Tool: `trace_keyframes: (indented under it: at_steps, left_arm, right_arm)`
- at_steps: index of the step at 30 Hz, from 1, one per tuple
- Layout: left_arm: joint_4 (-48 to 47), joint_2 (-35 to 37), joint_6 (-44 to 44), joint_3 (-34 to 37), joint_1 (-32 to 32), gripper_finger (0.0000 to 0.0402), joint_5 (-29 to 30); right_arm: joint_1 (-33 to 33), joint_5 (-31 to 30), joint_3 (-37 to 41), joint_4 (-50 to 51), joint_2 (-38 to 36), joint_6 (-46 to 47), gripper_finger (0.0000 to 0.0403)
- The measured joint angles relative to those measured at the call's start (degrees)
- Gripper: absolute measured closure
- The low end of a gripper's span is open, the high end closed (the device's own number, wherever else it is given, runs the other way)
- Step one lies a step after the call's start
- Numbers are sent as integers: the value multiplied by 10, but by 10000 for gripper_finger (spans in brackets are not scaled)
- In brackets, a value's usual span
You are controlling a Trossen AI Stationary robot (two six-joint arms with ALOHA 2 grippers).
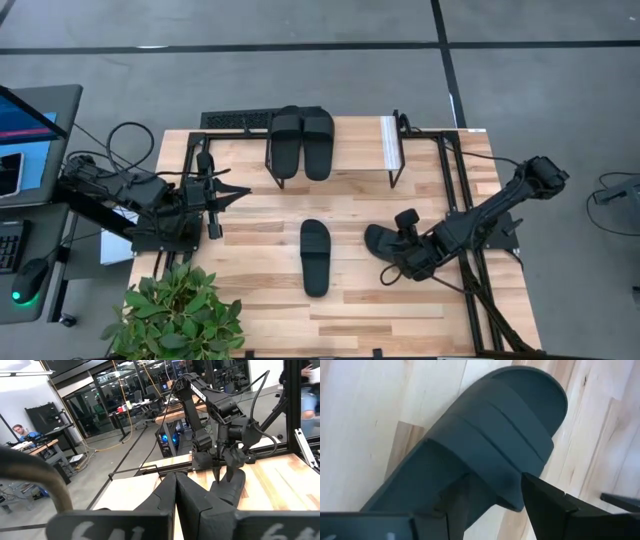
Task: Pick and place slides into the shelf
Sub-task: Put the black slide on the shelf
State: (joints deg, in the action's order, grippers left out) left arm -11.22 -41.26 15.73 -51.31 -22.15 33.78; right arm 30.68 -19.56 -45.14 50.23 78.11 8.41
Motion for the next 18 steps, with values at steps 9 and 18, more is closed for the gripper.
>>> trace_keyframes:
  at_steps: [9,18]
  left_arm:
    - [0,0,0,0,0,402,0]
    - [-2,0,-1,0,0,401,0]
  right_arm:
    - [-29,-16,42,-104,0,-44,246]
    - [-61,-3,54,-125,-1,-7,389]
